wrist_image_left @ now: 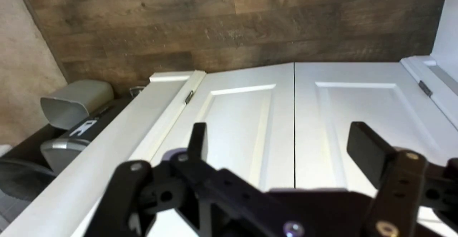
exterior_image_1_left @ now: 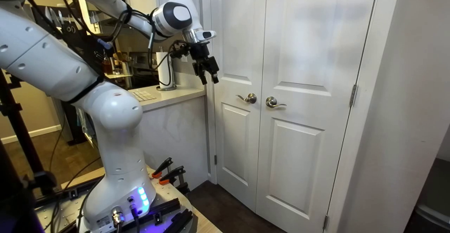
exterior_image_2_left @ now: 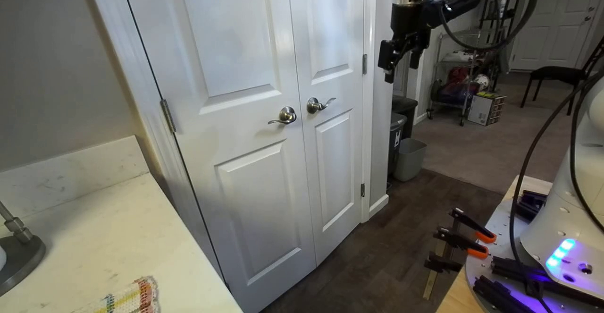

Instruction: Open the door

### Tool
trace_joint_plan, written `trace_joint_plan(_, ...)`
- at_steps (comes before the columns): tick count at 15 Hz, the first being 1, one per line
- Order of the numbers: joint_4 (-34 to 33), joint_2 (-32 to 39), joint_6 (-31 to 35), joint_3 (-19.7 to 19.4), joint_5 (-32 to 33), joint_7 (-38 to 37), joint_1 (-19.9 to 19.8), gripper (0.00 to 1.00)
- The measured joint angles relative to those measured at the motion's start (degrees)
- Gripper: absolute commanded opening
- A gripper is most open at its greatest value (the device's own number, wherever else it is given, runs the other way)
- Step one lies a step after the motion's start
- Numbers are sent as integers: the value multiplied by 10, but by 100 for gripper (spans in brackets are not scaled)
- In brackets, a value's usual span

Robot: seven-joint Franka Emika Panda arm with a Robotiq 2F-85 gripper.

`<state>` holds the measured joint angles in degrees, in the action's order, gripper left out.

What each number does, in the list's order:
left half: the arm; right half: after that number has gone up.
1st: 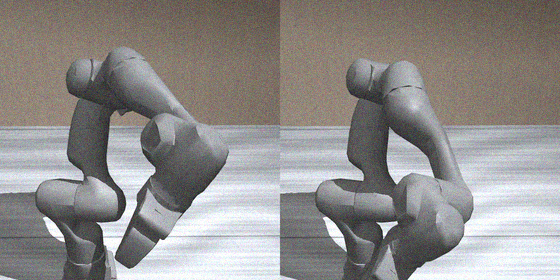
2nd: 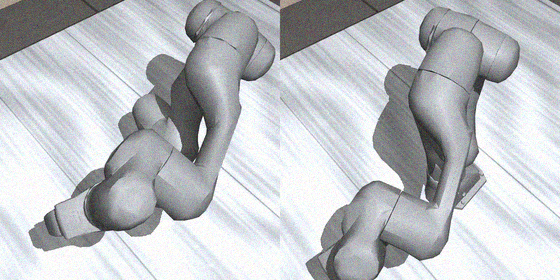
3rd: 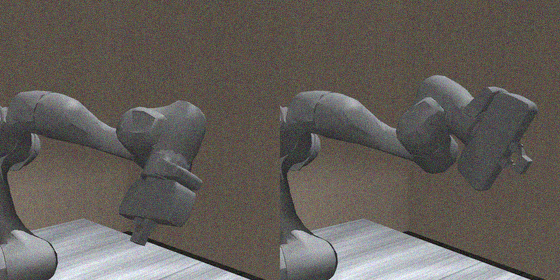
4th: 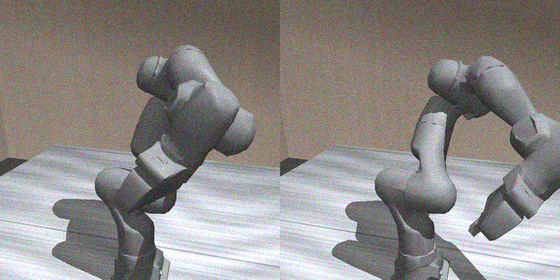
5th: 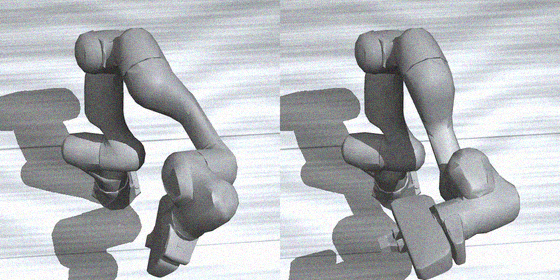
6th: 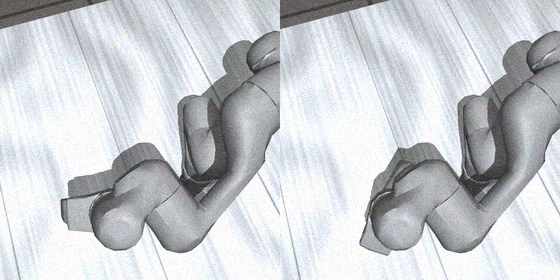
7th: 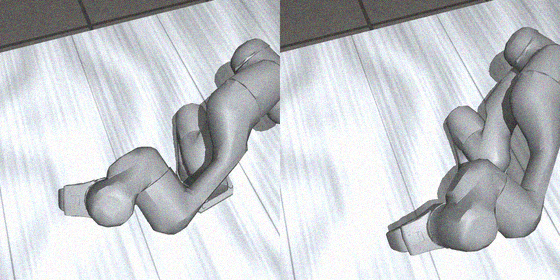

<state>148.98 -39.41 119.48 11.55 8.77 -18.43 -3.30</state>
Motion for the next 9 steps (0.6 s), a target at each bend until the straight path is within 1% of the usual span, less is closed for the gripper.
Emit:
trace_joint_plan(4, -44, 66, 97, 14, 41, -38, -21, 100)
trace_joint_plan(9, -98, 136, 143, 24, 77, -111, -49, 100)
